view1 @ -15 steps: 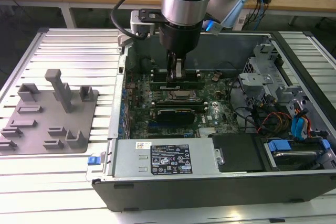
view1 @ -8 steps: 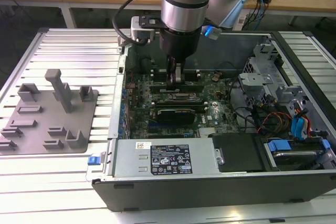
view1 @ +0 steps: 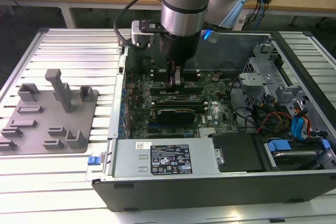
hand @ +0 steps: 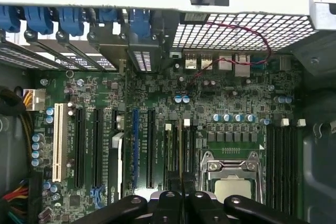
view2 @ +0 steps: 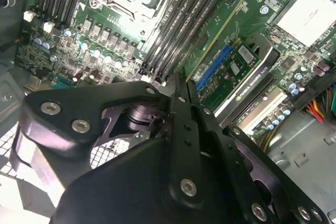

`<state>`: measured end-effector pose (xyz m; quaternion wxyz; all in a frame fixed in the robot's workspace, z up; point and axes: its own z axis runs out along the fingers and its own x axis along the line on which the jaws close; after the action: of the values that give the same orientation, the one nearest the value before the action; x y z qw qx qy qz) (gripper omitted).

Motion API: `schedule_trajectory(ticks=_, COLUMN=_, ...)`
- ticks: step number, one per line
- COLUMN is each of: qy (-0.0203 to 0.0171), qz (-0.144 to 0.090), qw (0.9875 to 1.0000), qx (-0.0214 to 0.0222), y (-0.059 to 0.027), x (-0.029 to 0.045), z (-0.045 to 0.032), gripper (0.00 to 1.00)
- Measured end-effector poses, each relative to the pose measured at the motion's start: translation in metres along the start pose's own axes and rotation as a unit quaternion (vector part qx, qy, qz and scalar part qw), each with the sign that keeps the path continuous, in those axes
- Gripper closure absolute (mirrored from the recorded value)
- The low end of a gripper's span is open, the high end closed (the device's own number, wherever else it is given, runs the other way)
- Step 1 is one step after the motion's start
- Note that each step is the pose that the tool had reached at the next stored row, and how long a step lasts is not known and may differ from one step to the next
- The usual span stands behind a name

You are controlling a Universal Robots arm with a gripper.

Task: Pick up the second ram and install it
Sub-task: 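Insert the second ram into the second slot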

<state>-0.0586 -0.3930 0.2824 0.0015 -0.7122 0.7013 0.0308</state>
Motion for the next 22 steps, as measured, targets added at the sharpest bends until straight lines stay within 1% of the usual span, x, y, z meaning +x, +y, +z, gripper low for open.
schedule_trajectory(ticks=2, qy=-0.0002, qz=0.0, qw=1.0, qx=0.0, y=-0.0001, x=0.0, z=0.0026, gripper=0.9)
schedule_trajectory(ticks=3, qy=-0.0008, qz=0.0, qw=1.0, qx=0.0, y=-0.0002, x=0.0, z=0.0053, gripper=0.9)
schedule_trajectory(ticks=4, qy=-0.0012, qz=0.0, qw=1.0, qx=0.0, y=-0.0002, x=-0.0002, z=0.0064, gripper=0.9)
schedule_trajectory(ticks=7, qy=-0.0031, qz=0.0, qw=1.0, qx=0.0, y=-0.001, x=-0.0018, z=0.0118, gripper=0.9)
schedule_trajectory(ticks=9, qy=-0.0042, qz=0.0, qw=1.0, qx=0.0, y=-0.0011, x=-0.002, z=0.0137, gripper=0.9)
schedule_trajectory(ticks=10, qy=-0.0053, qz=0.0, qw=1.0, qx=0.0001, y=-0.0013, x=-0.0025, z=0.0156, gripper=0.9)
schedule_trajectory(ticks=12, qy=-0.0061, qz=0.0, qw=1.0, qx=0.0001, y=-0.0016, x=-0.0026, z=0.0174, gripper=0.9)
schedule_trajectory(ticks=19, qy=-0.0089, qz=0.001, qw=1.0, qx=0.0002, y=-0.012, x=-0.0021, z=0.0271, gripper=0.9)
schedule_trajectory(ticks=20, qy=-0.0098, qz=0.001, qw=1.0, qx=0.0002, y=-0.0131, x=-0.002, z=0.0283, gripper=0.9)
schedule_trajectory(ticks=22, qy=-0.0101, qz=0.001, qw=0.9999, qx=0.0002, y=-0.0132, x=-0.002, z=0.0288, gripper=0.9)
